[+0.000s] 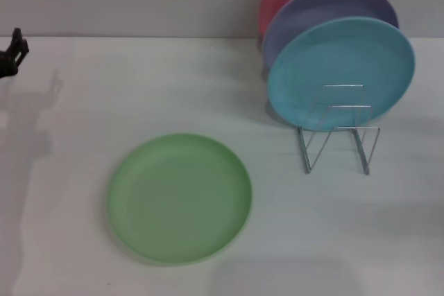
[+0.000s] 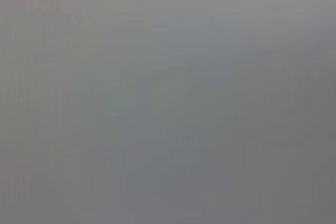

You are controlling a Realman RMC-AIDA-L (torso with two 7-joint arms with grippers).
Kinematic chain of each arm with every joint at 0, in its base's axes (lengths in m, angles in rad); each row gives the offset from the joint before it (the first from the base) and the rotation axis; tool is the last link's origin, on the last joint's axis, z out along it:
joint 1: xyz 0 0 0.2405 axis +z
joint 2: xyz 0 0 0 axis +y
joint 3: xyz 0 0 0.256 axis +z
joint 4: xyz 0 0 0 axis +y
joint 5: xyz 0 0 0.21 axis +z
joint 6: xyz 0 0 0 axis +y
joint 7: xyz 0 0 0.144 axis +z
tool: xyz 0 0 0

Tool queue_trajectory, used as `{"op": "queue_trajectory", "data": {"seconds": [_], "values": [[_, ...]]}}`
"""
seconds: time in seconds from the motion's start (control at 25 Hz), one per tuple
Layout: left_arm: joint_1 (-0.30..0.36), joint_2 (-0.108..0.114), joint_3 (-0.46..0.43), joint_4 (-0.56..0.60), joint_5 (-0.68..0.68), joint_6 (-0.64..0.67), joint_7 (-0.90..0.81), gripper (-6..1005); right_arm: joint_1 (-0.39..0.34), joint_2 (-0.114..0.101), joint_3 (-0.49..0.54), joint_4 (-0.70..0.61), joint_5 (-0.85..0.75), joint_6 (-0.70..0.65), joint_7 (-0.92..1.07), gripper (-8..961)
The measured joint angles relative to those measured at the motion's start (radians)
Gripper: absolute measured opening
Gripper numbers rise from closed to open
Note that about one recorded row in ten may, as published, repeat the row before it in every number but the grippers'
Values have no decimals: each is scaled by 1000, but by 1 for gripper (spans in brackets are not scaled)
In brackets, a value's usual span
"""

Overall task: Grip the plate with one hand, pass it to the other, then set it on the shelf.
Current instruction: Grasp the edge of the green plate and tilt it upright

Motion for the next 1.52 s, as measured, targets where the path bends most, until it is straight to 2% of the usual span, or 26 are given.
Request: {"op": "queue_trajectory", "data": {"seconds": [0.12,0.2,0.32,0.44,0.56,0.68,0.88,1.16,1.2,1.28,1.52], "values": [[1,0,-13,-1,-1,-23,87,869,2,-1,0,0,0,5,0,683],[4,1,-43,16,-1,-90,149,869,6,-1,-3,-1,0,10,0,683],[-6,0,-119,68,-2,-291,220,869,9,-2,-4,-1,0,11,0,683],[-19,-1,-198,167,-4,-552,234,869,15,-2,-4,-4,0,12,-1,683],[7,-1,-203,291,-18,-708,194,868,19,-2,-4,-4,0,12,-15,683],[59,5,-162,445,-61,-841,117,868,21,-2,-4,-4,-1,12,-26,683],[116,10,-139,683,-189,-1065,98,868,19,-1,-4,-2,-2,12,-27,683],[132,11,-149,865,-337,-1338,144,868,14,1,-3,-1,-1,3,-27,682],[132,11,-149,865,-337,-1338,144,868,14,0,-4,-3,-1,2,-27,682],[133,12,-170,919,-387,-1457,173,868,15,-1,-4,-4,-1,1,-27,682],[118,12,-238,993,-396,-1734,181,868,23,-5,-5,-12,0,0,-28,682]]}}
